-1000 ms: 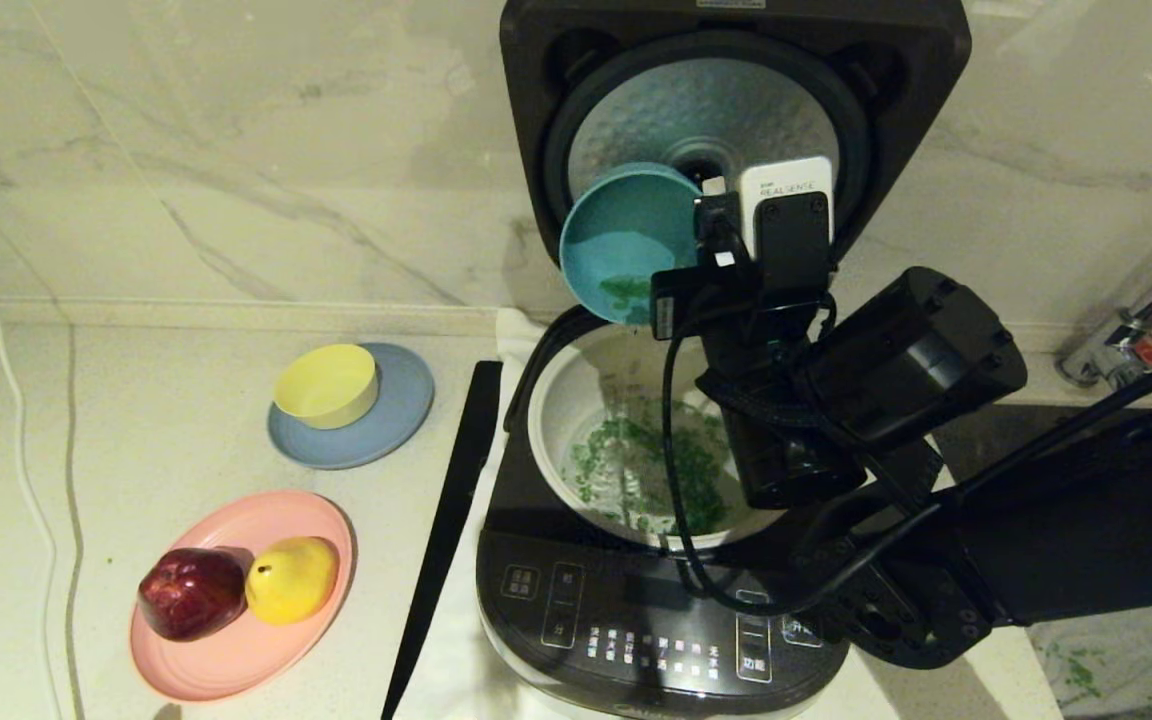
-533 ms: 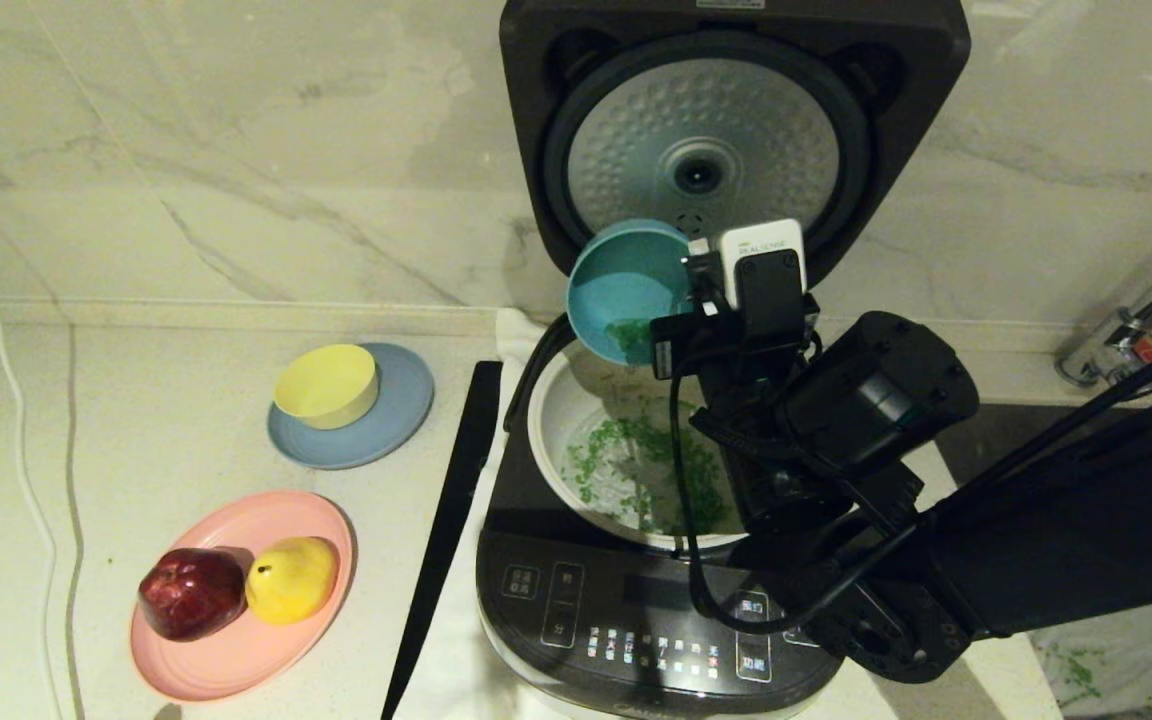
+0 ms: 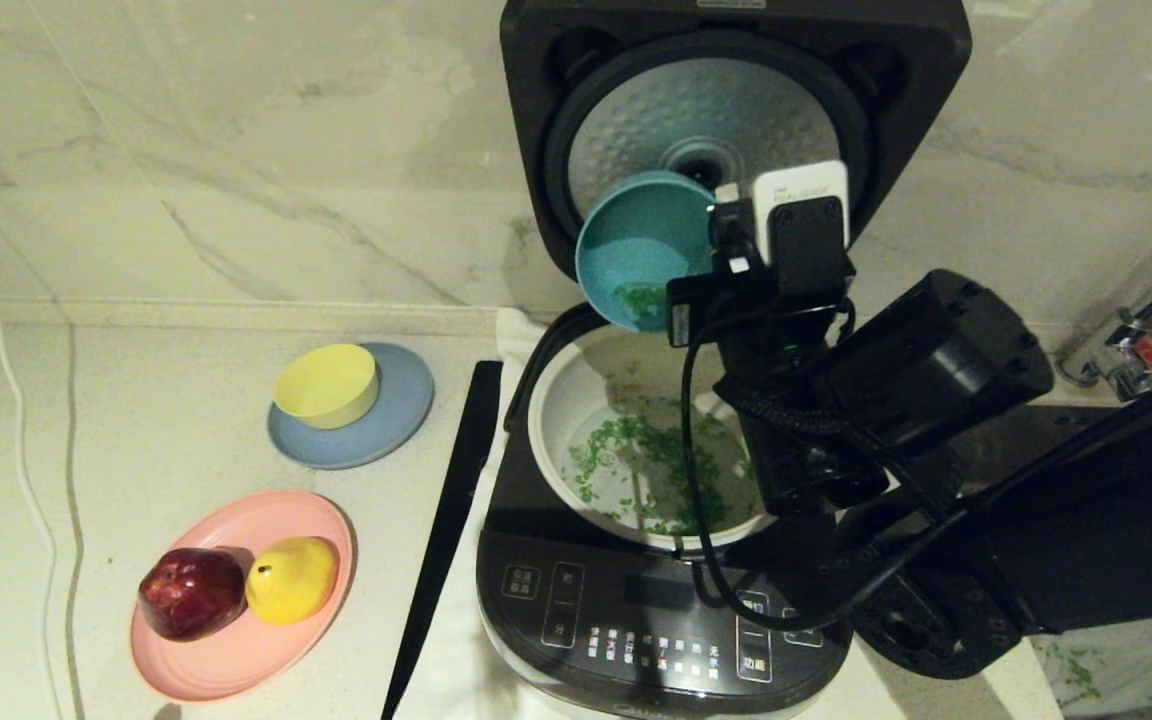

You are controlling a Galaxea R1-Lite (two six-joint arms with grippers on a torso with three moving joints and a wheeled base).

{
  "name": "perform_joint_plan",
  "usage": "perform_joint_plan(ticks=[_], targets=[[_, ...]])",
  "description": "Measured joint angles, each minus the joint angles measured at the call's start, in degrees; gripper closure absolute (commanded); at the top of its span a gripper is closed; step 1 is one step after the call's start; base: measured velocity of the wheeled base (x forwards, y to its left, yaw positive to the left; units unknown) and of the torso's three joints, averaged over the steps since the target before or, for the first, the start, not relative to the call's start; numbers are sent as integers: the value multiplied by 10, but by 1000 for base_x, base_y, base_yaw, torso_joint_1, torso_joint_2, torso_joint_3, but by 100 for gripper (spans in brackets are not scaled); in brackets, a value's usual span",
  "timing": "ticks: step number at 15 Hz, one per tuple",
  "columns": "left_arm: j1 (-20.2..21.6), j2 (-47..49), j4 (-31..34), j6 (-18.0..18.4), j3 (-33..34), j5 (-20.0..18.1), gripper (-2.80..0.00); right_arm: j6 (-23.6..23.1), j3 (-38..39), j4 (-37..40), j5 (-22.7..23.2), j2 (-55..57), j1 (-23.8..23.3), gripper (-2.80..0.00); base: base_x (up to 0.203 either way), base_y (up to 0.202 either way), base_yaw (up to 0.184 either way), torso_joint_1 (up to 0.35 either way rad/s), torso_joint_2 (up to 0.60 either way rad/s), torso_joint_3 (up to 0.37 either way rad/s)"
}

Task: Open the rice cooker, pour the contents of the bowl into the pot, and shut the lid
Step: Pour the water from the bowl into the rice cooker, then fill a bowl with water from the tap

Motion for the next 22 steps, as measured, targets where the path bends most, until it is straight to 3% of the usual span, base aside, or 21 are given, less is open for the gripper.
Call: perform_joint_plan(ticks=[6, 13, 18, 22], targets=[[0, 0, 0, 0, 0, 0, 0, -5, 17, 129, -65, -128, 58, 0, 0, 0, 0, 0, 0, 0], [0, 0, 0, 0, 0, 0, 0, -1, 62, 350, -197, -315, 134, 0, 0, 0, 0, 0, 0, 0], [0, 0, 0, 0, 0, 0, 0, 6, 147, 429, -211, -410, 99, 0, 0, 0, 0, 0, 0, 0], [0, 0, 0, 1, 0, 0, 0, 74, 194, 528, -199, -431, 71, 0, 0, 0, 0, 0, 0, 0]])
